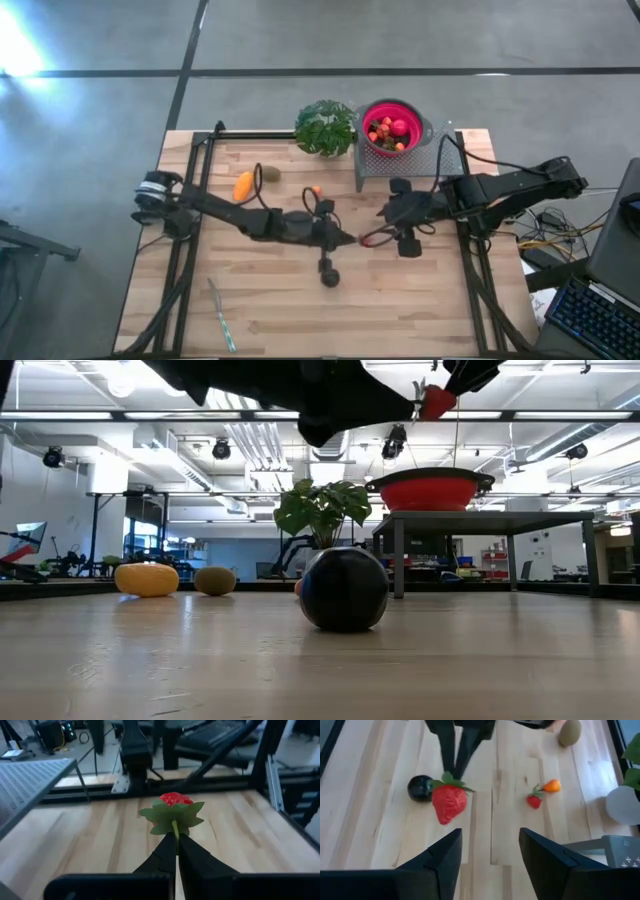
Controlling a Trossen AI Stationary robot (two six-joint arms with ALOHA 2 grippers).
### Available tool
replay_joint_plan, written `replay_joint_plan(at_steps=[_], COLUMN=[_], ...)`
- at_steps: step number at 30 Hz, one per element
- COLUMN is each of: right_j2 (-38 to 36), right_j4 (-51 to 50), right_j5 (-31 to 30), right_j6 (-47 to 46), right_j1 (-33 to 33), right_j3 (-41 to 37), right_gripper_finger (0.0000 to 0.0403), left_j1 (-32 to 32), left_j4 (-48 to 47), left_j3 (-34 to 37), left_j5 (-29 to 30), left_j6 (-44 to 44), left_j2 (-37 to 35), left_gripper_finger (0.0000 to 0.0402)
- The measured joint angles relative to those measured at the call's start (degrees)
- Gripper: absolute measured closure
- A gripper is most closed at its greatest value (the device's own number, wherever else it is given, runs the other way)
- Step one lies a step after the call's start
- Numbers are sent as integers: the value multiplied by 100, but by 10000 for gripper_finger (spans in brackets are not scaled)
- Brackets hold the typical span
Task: Pick & Place Fruit
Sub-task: Put the strawberry into the red strainer bowl on the shelf
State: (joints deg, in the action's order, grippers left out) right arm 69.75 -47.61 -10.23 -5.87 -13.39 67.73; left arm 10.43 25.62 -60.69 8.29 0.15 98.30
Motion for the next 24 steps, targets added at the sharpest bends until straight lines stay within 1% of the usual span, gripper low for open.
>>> replay_joint_plan(at_steps=[4,8,14,18,22,24], right_j2=[3,3,1,1,1,1], right_j4=[171,415,559,854,1139,1260], right_j5=[-1,-3,-6,-24,-65,-218], right_j6=[-3,-2,-16,85,306,343], right_j1=[0,0,0,2,4,4], right_j3=[-129,-258,-348,-433,-541,-553], right_gripper_finger=[197,183,149,130,120,120], left_j1=[-140,-262,-403,-446,-445,-443], left_j4=[183,174,185,275,531,552], left_j3=[0,-16,-54,-110,-127,-162], left_j5=[-30,-32,-30,-37,-220,-230], left_j6=[-16,-14,6,89,245,282], left_j2=[2,7,7,7,7,7], left_gripper_finger=[395,395,395,395,395,395])
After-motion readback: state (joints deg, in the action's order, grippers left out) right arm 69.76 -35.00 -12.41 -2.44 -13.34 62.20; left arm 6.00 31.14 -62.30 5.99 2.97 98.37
